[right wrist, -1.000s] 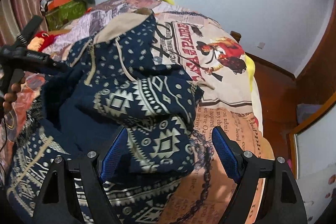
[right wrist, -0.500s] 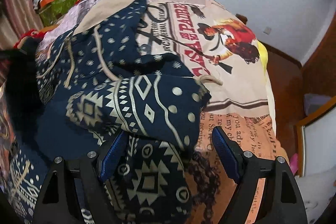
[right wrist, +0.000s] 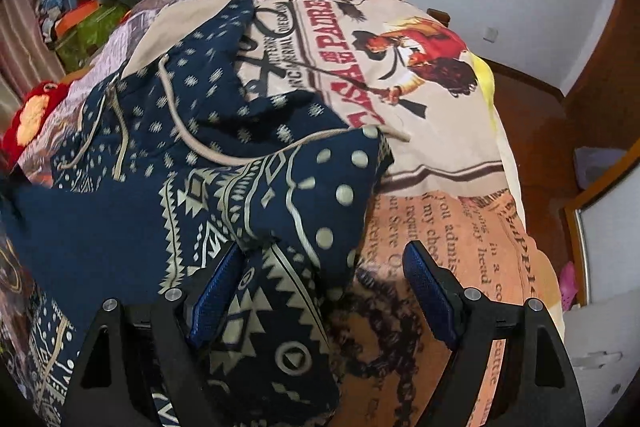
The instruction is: Fold large clothes
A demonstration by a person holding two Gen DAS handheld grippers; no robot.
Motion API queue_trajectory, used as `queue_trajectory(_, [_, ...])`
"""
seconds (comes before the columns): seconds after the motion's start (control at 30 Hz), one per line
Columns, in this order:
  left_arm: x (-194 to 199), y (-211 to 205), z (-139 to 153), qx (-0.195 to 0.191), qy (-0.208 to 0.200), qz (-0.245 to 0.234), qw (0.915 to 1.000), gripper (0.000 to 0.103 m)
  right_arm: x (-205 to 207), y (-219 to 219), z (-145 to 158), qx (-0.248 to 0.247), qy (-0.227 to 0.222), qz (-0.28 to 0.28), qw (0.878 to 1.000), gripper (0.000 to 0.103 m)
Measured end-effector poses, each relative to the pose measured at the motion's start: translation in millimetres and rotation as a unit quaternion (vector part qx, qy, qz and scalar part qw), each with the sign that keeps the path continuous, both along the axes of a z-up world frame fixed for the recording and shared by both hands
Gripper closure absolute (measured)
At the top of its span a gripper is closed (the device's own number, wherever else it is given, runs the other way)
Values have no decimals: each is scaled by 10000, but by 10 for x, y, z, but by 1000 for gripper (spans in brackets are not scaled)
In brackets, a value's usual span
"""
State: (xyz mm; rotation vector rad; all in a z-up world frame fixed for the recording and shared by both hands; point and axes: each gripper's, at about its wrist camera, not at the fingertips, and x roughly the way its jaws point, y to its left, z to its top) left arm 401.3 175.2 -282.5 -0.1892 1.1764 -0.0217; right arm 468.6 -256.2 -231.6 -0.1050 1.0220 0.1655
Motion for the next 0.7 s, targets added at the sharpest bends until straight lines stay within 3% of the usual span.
queue_trajectory(0.07, [-29, 29, -153, 9, 163, 45, 9999, 68, -29, -6, 3, 42, 53, -35, 10000, 22])
queue_trajectory(0.23, [-141, 114, -65, 167, -27, 60, 9998, 58, -109, -99, 39, 210, 155, -103, 9996, 22])
queue_trajectory(0.43, [-243, 181, 135, 844, -74, -42, 9964, 56, -160, -193, 123, 345, 227, -136, 9991, 22])
queue_trajectory(0.57, [-194, 261, 291, 1021, -47, -37, 9948, 56, -206, -161, 254, 160, 73, -39, 9998, 22])
queue_trajectory(0.7, [-29, 194, 543, 1010, -282, -72, 9945, 56, -219, -81, 530, 129, -222, 210, 9995, 22])
